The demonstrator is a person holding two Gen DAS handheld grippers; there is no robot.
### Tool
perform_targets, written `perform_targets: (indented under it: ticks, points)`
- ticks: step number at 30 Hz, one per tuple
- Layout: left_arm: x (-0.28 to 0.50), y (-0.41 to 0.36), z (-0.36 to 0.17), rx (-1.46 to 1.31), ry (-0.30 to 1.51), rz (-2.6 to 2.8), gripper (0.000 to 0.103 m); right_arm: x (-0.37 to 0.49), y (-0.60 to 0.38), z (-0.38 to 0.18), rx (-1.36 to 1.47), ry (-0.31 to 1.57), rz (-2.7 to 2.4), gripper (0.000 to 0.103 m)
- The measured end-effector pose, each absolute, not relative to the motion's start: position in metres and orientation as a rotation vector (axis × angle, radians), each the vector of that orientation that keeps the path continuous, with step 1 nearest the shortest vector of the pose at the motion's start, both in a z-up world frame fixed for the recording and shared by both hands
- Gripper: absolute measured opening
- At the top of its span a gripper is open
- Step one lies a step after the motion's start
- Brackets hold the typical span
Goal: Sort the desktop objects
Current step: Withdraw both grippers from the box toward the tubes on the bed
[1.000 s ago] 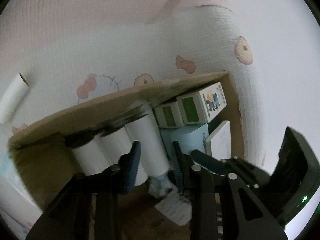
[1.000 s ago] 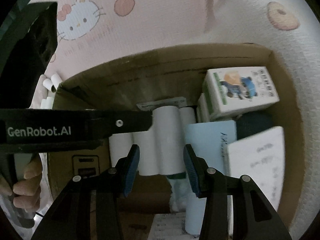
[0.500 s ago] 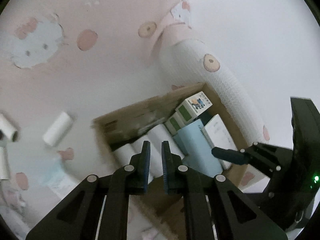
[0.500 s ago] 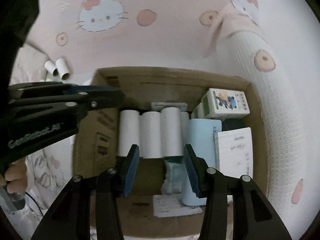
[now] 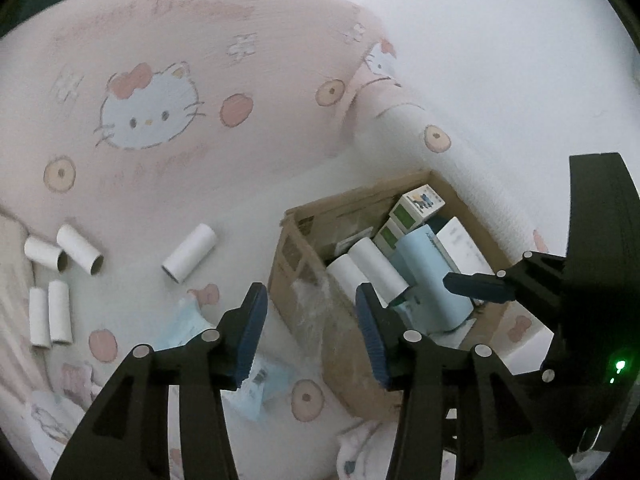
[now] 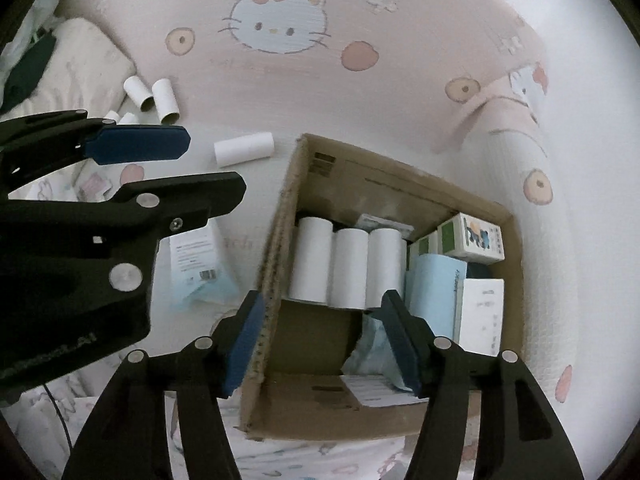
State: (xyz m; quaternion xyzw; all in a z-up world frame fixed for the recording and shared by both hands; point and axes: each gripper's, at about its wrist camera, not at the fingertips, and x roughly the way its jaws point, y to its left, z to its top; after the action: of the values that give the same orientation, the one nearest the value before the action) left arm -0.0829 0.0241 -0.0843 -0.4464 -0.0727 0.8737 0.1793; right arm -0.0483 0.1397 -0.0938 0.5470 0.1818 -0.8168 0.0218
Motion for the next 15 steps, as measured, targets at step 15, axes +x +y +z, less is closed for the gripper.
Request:
perform_targets:
  ticks: [15]
  points:
    - [-0.058,-0.110,-0.186,-1.357,-0.592,2.516,0.050,-0.018,0.059,-0.110,1.283,0.584,-2.648,0.059]
